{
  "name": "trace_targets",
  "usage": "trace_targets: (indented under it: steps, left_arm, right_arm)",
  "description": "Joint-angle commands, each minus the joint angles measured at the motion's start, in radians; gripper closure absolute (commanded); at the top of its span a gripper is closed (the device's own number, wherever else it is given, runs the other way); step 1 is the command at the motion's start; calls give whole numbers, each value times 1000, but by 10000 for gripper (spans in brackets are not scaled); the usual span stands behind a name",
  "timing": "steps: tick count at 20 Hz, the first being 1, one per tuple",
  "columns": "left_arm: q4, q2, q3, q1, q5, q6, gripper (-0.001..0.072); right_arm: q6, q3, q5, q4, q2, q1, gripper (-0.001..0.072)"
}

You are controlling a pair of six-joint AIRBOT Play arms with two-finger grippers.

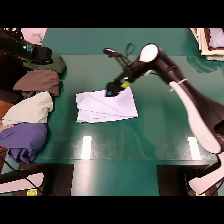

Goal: Fold the shirts.

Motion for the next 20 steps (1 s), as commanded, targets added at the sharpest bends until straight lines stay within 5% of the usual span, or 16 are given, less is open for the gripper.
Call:
trace_targets:
  steps: [1,4,5,6,7,8,15,20]
  left_arm:
    - [-61,2,-31,3,11,1,681]
    - [-155,2,-119,3,66,27,680]
    - [-204,1,-159,3,98,65,527]
    - [-243,0,-200,3,134,82,218]
    - [-275,-13,-237,3,155,91,137]
    - [-292,-39,-261,3,156,107,226]
    - [-407,-307,-297,-46,143,221,232]
    - [-371,-377,-297,-77,154,204,232]
  right_arm:
    - [29,-161,47,-140,118,-153,285]
    - [30,-366,-58,-120,198,-306,244]
    - [30,-409,-58,-73,199,-344,230]
    - [29,-449,-49,-4,195,-380,216]
    - [29,-483,-44,56,189,-406,216]
    - [28,-519,-50,108,189,-423,216]
    - [24,-576,-49,156,193,-430,217]
    - [24,-576,-45,159,196,-431,218]
